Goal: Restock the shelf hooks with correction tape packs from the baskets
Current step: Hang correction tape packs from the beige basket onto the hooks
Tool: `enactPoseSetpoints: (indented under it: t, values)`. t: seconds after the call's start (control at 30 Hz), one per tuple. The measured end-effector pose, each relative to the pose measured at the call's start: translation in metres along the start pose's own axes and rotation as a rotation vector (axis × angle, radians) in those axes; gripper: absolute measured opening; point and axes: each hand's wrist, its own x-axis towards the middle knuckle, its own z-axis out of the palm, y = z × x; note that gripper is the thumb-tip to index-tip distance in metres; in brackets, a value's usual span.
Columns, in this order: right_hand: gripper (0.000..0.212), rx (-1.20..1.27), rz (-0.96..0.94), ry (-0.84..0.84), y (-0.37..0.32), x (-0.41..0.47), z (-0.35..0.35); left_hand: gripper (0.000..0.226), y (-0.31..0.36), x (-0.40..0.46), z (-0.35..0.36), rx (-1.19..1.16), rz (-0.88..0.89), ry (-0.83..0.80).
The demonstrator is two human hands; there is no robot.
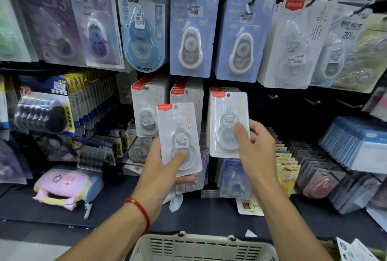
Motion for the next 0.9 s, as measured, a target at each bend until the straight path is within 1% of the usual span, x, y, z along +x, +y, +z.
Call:
enactPoseSetpoints:
  t: [0.17,0.3,0.33,0.4,0.43,0.47,0.5,0.53,0.57,0.63,0.67,0.73,0.8,0.87,0.9]
  values:
    - [0.025,-0.028,-0.035,0.002,-0.002,0.001,0.0,0.036,0.001,0.0,0.003,0.002,0.004,0.01]
    - [0.029,-0.09,0.033,0.006,-0.001,0.006,-0.001,0.037,0.002,-0.001,0.004,0.056,0.027,0.035]
    - [0.034,-0.147,0.055,0.009,0.001,0.006,-0.001,0.037,0.002,-0.001,0.004,0.07,0.032,0.036]
    - [0.048,-0.355,0.077,0.031,0.005,0.004,-0.003,0.036,0.004,-0.002,0.005,0.089,0.035,0.034]
    - [0.051,-0.435,0.061,0.039,0.006,0.001,-0.003,0.036,0.004,-0.002,0.005,0.098,0.034,0.03]
    - [0.047,-0.458,0.035,0.034,0.008,-0.002,-0.002,0.036,0.004,-0.003,0.006,0.107,0.034,0.023]
    - [0.039,-0.415,0.012,0.0,0.008,-0.006,0.0,0.036,0.004,-0.004,0.007,0.114,0.035,0.015]
    - [0.031,-0.345,0.011,-0.08,0.008,-0.01,0.003,0.036,0.004,-0.005,0.008,0.12,0.035,0.006]
    - [0.025,-0.276,0.025,-0.198,0.008,-0.014,0.007,0.036,0.004,-0.006,0.01,0.125,0.035,-0.007]
    - [0.02,-0.167,0.06,-0.408,0.011,-0.024,0.013,0.041,0.004,-0.007,0.015,0.136,0.036,-0.052]
    - [0.019,-0.11,0.079,-0.444,0.012,-0.027,0.015,0.044,0.004,-0.008,0.017,0.143,0.037,-0.073]
    - [0.018,-0.003,0.114,-0.379,0.012,-0.028,0.017,0.049,0.005,-0.009,0.02,0.149,0.04,-0.097]
    - [0.019,0.067,0.128,-0.232,0.009,-0.024,0.016,0.056,0.005,-0.009,0.022,0.134,0.033,-0.117]
    - [0.021,0.064,0.122,-0.107,0.005,-0.018,0.013,0.065,0.005,-0.009,0.025,0.131,0.019,-0.142]
    - [0.021,0.052,0.117,-0.073,0.003,-0.015,0.012,0.069,0.004,-0.01,0.027,0.133,0.013,-0.156]
